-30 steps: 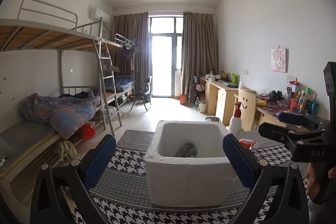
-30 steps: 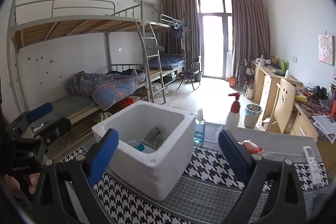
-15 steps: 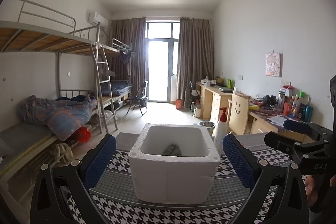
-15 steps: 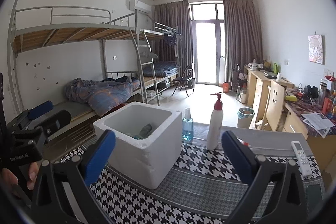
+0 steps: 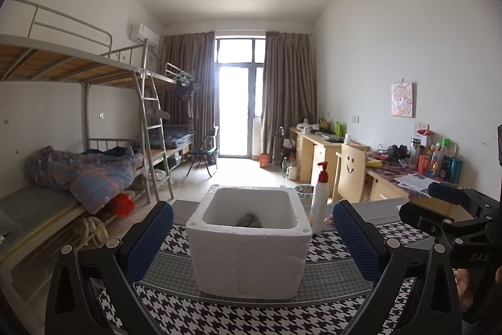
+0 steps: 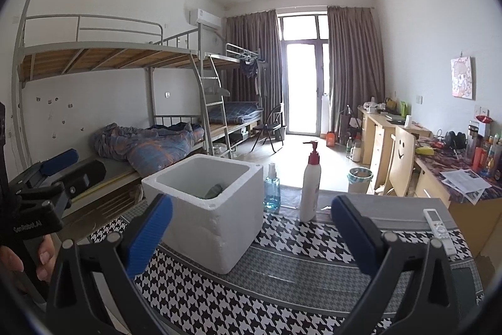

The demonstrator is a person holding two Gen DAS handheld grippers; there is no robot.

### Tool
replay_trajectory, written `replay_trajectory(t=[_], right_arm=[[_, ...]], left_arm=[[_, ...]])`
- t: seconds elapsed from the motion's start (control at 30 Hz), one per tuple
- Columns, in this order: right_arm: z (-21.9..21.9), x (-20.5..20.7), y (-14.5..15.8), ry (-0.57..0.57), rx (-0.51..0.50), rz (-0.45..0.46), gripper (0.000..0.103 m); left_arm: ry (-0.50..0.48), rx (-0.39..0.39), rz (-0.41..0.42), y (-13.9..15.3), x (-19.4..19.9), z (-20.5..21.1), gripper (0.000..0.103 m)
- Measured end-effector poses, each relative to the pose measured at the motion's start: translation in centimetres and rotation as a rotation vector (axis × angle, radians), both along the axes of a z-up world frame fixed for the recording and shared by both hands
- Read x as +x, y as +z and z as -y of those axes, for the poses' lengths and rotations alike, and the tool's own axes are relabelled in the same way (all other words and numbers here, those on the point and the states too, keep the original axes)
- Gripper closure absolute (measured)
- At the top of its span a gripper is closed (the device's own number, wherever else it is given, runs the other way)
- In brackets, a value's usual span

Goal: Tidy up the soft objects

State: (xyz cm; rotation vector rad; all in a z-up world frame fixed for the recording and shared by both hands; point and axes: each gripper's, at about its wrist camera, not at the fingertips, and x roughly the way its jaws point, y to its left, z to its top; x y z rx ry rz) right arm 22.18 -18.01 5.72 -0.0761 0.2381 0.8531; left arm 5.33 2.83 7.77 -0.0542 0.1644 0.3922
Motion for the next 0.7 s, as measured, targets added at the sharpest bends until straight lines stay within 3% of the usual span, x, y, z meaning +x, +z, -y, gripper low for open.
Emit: replay_trajectory(t=[0.7], right_arm=[[1.6, -1.2, -2.5, -0.031, 0.016, 0.014, 0.001]], left_arm=[[0.002, 0.017, 0.006, -2.2, -0.9, 1.3, 0.001]])
